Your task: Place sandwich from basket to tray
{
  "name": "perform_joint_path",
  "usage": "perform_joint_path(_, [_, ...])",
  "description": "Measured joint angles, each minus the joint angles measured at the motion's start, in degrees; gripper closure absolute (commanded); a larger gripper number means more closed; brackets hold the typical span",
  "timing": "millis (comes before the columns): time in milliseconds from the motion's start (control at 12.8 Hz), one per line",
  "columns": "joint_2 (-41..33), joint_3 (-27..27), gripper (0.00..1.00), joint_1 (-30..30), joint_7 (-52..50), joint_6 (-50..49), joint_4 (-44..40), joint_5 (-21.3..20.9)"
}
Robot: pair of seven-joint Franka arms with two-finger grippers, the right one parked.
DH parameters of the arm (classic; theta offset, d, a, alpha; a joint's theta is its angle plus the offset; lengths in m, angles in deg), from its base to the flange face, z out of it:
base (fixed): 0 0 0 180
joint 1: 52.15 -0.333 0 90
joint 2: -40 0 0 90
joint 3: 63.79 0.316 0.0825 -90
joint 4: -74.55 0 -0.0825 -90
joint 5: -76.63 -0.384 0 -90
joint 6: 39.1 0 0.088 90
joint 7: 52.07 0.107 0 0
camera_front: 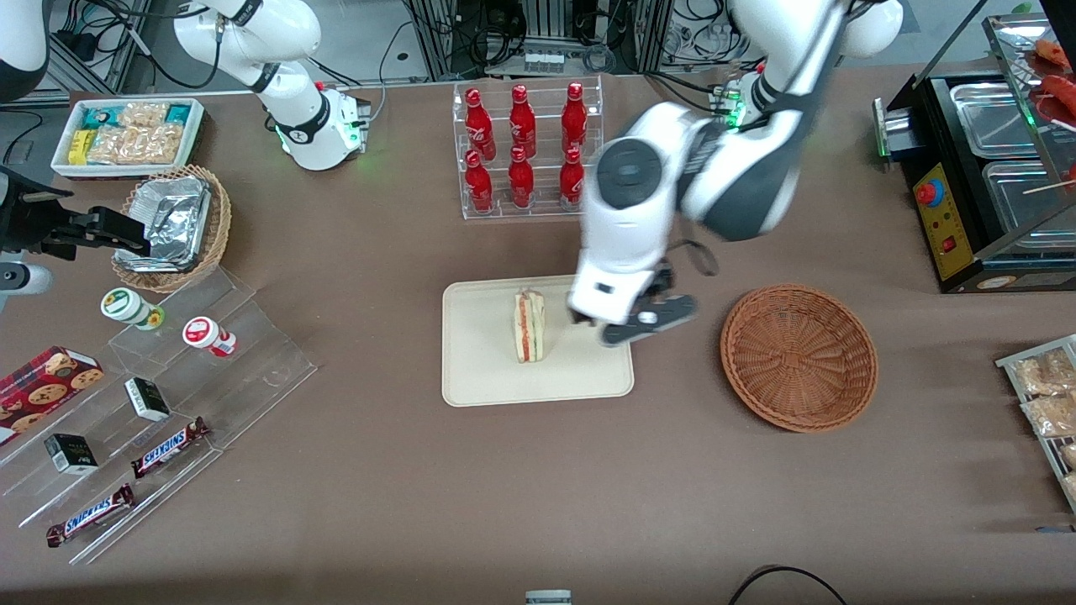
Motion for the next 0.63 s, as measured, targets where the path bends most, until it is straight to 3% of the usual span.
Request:
perform_joint_path(313, [-12.85, 0.21, 0.01, -10.58, 13.71, -1.59, 11.99, 0.01])
perform_joint_path(626, [-19.14, 0.24, 0.01, -21.82, 30.36, -6.69, 14.38, 2.05])
